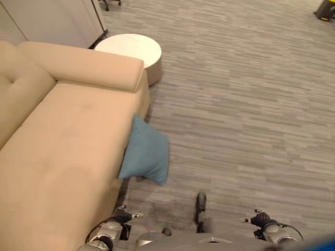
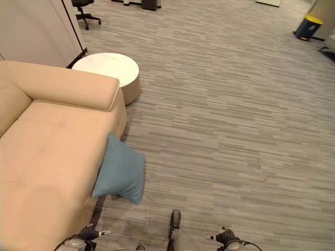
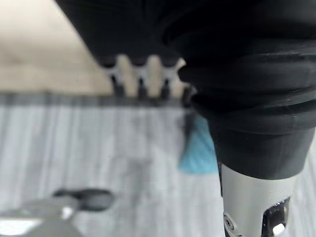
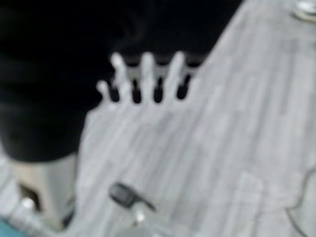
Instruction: Pick up all the scattered cushions and arrange them neatly on the sofa.
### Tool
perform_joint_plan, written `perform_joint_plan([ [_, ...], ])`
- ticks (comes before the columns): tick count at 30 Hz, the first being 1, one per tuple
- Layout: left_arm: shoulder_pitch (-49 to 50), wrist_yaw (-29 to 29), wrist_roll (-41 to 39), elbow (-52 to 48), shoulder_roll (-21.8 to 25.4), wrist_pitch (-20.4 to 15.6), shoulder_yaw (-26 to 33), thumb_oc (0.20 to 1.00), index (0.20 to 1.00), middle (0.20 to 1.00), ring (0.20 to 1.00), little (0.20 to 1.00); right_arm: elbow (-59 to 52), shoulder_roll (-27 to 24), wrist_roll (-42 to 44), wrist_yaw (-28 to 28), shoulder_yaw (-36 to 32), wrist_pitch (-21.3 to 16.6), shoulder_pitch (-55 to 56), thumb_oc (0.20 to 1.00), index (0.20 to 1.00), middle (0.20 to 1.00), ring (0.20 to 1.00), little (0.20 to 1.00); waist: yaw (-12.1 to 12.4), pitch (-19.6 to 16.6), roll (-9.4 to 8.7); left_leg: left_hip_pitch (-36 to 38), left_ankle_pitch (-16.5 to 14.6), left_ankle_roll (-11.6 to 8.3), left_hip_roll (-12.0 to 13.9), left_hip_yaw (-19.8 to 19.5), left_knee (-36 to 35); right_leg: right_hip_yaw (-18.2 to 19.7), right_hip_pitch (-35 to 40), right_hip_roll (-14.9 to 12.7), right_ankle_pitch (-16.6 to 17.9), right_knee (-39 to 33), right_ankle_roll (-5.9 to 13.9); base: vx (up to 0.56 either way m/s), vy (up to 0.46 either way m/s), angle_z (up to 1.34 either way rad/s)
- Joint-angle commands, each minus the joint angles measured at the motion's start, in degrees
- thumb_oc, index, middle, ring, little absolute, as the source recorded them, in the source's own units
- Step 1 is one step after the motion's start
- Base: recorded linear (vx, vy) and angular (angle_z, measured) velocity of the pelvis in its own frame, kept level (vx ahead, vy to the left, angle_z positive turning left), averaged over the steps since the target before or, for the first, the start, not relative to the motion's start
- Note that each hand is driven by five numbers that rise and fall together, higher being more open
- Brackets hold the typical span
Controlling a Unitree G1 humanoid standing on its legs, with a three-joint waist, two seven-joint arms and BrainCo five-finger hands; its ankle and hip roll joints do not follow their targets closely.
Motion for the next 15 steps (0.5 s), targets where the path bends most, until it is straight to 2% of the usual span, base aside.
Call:
perform_joint_plan([
  [1,0.0,0.9,0.7,0.6,0.1,-0.9,0.5,1.0,1.0,1.0,1.0,1.0,-0.3,-1.7,0.1,0.1,0.3,-0.9,-1.3,1.0,1.0,1.0,1.0,1.0,0.3,-0.9,-0.38,-5.7,2.2,-4.4,0.1,7.1,10.8,0.1,0.8,-0.7,-5.3,4.9,5.29,0.12,-0.131,0.63],
  [3,0.1,0.3,-0.4,0.1,-0.2,-0.7,0.3,1.0,1.0,1.0,1.0,1.0,-0.6,-2.2,0.4,-0.5,0.4,-1.0,-0.9,1.0,1.0,1.0,1.0,1.0,1.3,0.5,-1.15,-12.2,6.6,-6.25,0.6,8.2,23.1,-0.7,3.9,-1.1,-6.5,4.2,3.79,0.08,-0.25,0.45],
  [4,-1.0,0.6,-0.7,-0.3,-0.4,-0.6,-0.5,1.0,1.0,1.0,1.0,1.0,-0.9,-2.7,1.1,-1.2,0.6,-1.0,-1.6,1.0,1.0,1.0,1.0,1.0,2.1,2.4,-2.18,-18.3,7.4,-5.76,1.4,11.3,30.9,-1.8,5.4,-1.4,-7.2,3.5,2.52,0.01,-0.298,0.48],
  [5,-1.4,0.6,-0.5,-0.2,-0.5,-0.5,-0.8,1.0,1.0,1.0,1.0,1.0,-0.6,-2.7,1.1,-1.1,0.7,-0.7,-1.8,1.0,1.0,1.0,1.0,1.0,2.4,2.5,-2.44,-19.6,6.6,-5.3,1.7,12.4,30.3,-2.7,6.4,-1.0,-7.9,2.7,2.23,0.05,-0.259,0.65],
  [8,-1.8,0.7,0.5,-0.2,-0.6,-0.3,-1.8,1.0,1.0,1.0,1.0,1.0,-0.6,-2.9,1.7,-1.1,0.3,-0.7,-1.5,1.0,1.0,1.0,1.0,1.0,2.1,1.6,-2.34,-20.6,5.0,-4.55,1.7,16.4,21.1,-5.1,8.4,-0.8,-9.1,0.9,2.54,0.15,-0.086,0.67],
  [9,-1.8,0.7,0.5,-0.2,-0.6,-0.3,-1.8,1.0,1.0,1.0,1.0,1.0,-0.6,-2.9,1.7,-1.1,0.3,-0.7,-1.5,1.0,1.0,1.0,1.0,1.0,2.1,1.6,-2.37,-20.5,5.1,-4.54,1.7,16.4,20.9,-5.1,8.5,-0.8,-9.1,0.8,2.56,0.23,-0.038,0.69],
  [10,-1.8,0.9,1.1,-0.4,-0.6,0.0,-2.2,1.0,1.0,1.0,1.0,1.0,-0.8,-2.6,2.6,-1.3,-0.5,-0.8,-0.6,1.0,1.0,1.0,1.0,1.0,0.9,0.4,-1.39,-21.4,7.6,-4.12,3.3,22.4,12.5,-6.9,9.4,0.2,-10.7,0.8,2.56,0.17,-0.022,0.46],
  [11,-1.8,0.9,1.1,-0.4,-0.6,0.0,-2.2,1.0,1.0,1.0,1.0,1.0,-0.8,-2.6,2.6,-1.3,-0.4,-0.8,-0.6,1.0,1.0,1.0,1.0,1.0,0.9,0.4,-1.44,-21.1,7.7,-4.12,3.2,22.5,12.1,-6.9,9.5,0.1,-10.8,0.9,2.58,0.29,-0.003,0.57],
  [12,-1.5,0.6,1.4,-0.6,-0.7,0.2,-2.1,1.0,1.0,1.0,1.0,1.0,-0.3,-2.8,2.3,-1.1,-0.8,-0.6,0.0,1.0,1.0,1.0,1.0,1.0,1.1,0.3,-0.87,-20.1,8.4,-3.79,2.0,22.2,9.1,-7.1,9.9,0.9,-12.0,1.9,2.51,0.19,0.029,0.59],
  [13,-1.4,0.9,1.2,-0.3,-0.6,0.1,-1.9,1.0,1.0,1.0,1.0,1.0,0.2,-2.6,1.8,-1.2,-0.5,-0.4,-0.2,1.0,1.0,1.0,1.0,1.0,1.3,0.4,-0.93,-19.9,8.9,-4.1,1.3,20.5,9.0,-6.8,10.1,1.0,-12.5,2.9,2.43,0.25,0.074,0.45],
  [15,-0.9,0.8,1.0,-0.2,-0.7,-0.2,-1.7,1.0,1.0,1.0,1.0,1.0,0.4,-2.5,1.1,-0.7,-0.3,-0.2,-0.4,1.0,1.0,1.0,1.0,1.0,1.3,-0.1,-0.86,-19.0,8.2,-3.82,0.7,19.3,8.1,-6.6,9.7,0.8,-12.5,4.4,2.87,0.11,0.064,-0.23],
])
